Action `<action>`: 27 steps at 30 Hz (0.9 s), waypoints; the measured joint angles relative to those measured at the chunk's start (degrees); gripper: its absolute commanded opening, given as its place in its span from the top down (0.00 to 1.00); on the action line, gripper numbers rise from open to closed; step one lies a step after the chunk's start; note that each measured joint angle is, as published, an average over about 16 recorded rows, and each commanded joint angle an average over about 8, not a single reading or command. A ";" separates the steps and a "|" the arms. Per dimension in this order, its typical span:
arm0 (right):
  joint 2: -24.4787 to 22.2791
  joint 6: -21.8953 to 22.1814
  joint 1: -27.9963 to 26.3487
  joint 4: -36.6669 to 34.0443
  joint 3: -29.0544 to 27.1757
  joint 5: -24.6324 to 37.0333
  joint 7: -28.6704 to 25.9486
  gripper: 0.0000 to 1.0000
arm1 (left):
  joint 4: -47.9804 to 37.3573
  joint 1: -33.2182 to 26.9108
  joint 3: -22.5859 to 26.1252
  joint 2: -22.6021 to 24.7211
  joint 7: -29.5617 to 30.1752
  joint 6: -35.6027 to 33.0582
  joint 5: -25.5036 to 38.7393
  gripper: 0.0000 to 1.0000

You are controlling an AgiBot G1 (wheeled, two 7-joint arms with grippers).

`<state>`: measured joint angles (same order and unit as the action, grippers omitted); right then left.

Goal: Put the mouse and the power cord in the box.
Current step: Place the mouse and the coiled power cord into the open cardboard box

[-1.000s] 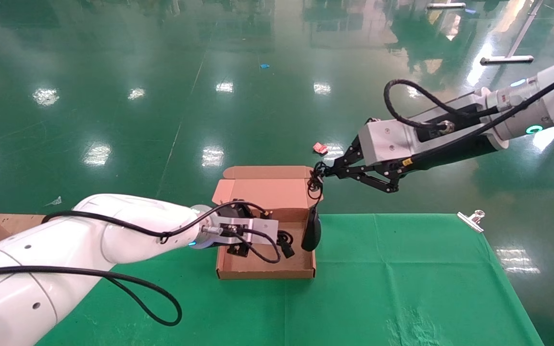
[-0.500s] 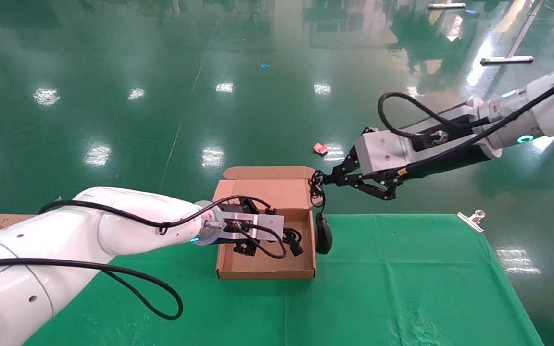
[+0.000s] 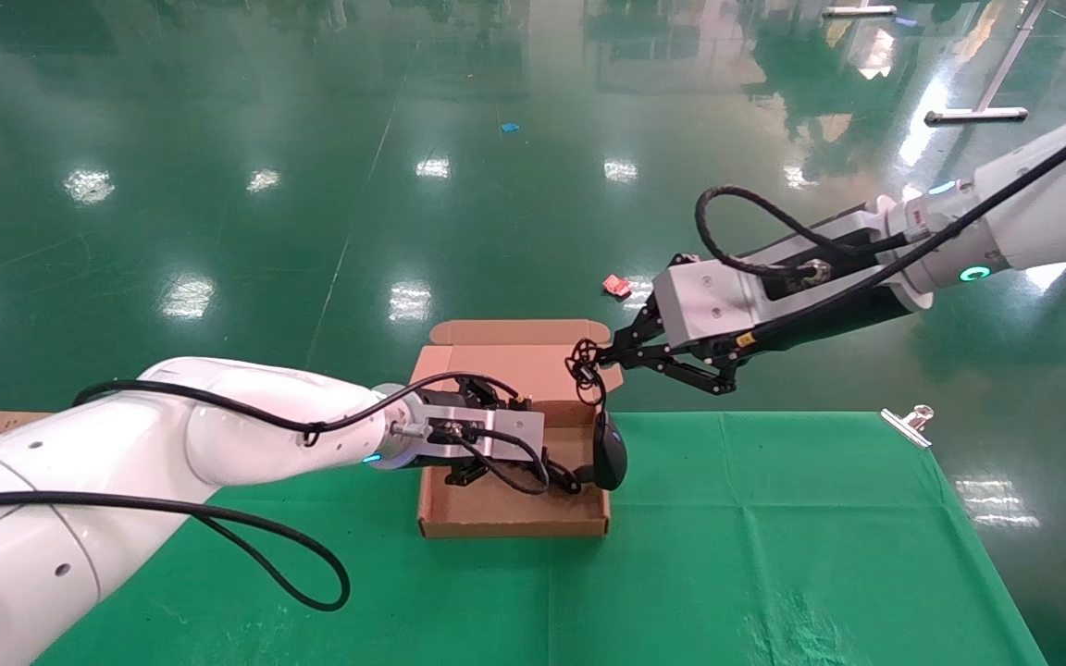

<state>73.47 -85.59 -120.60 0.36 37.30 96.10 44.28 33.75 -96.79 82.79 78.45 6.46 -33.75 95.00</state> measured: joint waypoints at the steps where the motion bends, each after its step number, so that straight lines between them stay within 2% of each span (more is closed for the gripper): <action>1: 0.15 0.00 0.01 0.01 -0.01 -0.01 -0.04 1.00 | 0.13 -0.03 0.04 -0.01 -0.14 0.23 -0.27 0.00; 17: 3.39 2.49 2.21 2.03 -0.06 -0.32 -1.65 1.00 | -3.28 -0.92 -3.40 -0.80 -5.09 7.04 -8.85 0.00; 22: 4.17 4.07 3.99 4.69 0.17 -0.67 -3.14 1.00 | -6.04 -2.15 -4.95 -2.24 -8.13 4.60 -12.16 0.00; 27: 4.58 6.37 6.18 8.24 0.83 -1.26 -5.09 1.00 | -7.58 -3.31 -6.84 -4.92 -12.41 -0.97 -15.93 0.00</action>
<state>78.05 -79.22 -114.41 8.60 38.13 94.84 39.19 26.16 -100.09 75.95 73.53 -5.94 -34.72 79.07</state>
